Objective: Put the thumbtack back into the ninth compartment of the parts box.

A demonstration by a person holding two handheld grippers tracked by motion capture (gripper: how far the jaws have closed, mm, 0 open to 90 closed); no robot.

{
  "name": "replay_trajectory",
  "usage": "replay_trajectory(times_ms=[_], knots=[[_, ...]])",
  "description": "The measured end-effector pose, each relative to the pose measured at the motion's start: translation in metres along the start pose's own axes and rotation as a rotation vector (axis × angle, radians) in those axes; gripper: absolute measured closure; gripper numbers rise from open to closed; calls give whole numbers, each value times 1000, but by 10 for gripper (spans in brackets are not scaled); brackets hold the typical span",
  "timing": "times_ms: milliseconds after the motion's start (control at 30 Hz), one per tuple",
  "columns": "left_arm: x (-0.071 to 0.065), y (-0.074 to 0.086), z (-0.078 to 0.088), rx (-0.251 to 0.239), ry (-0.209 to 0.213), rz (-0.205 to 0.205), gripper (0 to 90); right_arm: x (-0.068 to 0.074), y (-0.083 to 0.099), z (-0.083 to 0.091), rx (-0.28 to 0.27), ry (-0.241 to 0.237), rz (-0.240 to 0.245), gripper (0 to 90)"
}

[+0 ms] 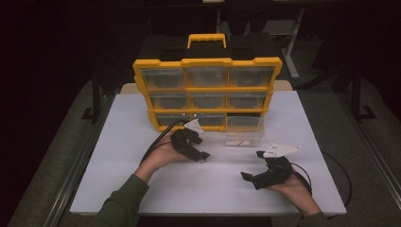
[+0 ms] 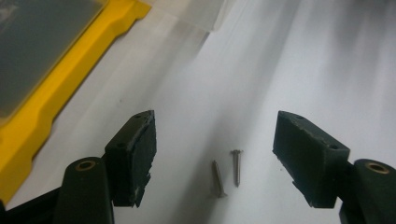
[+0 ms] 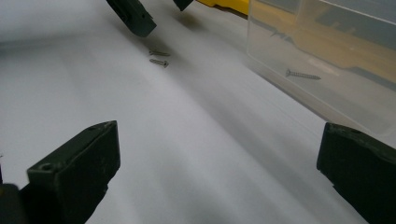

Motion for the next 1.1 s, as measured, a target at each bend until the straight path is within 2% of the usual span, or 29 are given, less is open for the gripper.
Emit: replay_trajectory(times_ms=[100, 167, 200, 367, 800, 1100], knots=[[-3, 6, -2, 10, -5, 7, 332, 0, 0, 0, 0, 0, 1, 0], [-2, 9, -3, 30, -18, -11, 354, 0, 0, 0, 1, 0, 0, 0], [-3, 10, -4, 26, -17, 6, 376, 0, 0, 0, 1, 0, 1, 0], [-5, 15, -6, 55, -2, -3, 478, 0, 0, 0, 2, 0, 1, 0], [-6, 20, -9, 86, 24, 30, 720, -1, 1, 0, 3, 1, 1, 0], [-6, 22, -11, 109, 36, 17, 801, -1, 1, 0, 3, 1, 1, 0]])
Point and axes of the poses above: each handheld gripper's, and its own axes: z roughly backward along the jaws, y roughly out of its underside, x roughly to its left, the point moved 7 cm from there along -z, roughly forward along the jaws, and after that the axes turned 14 degrees about -y, right-handed, at the moved point
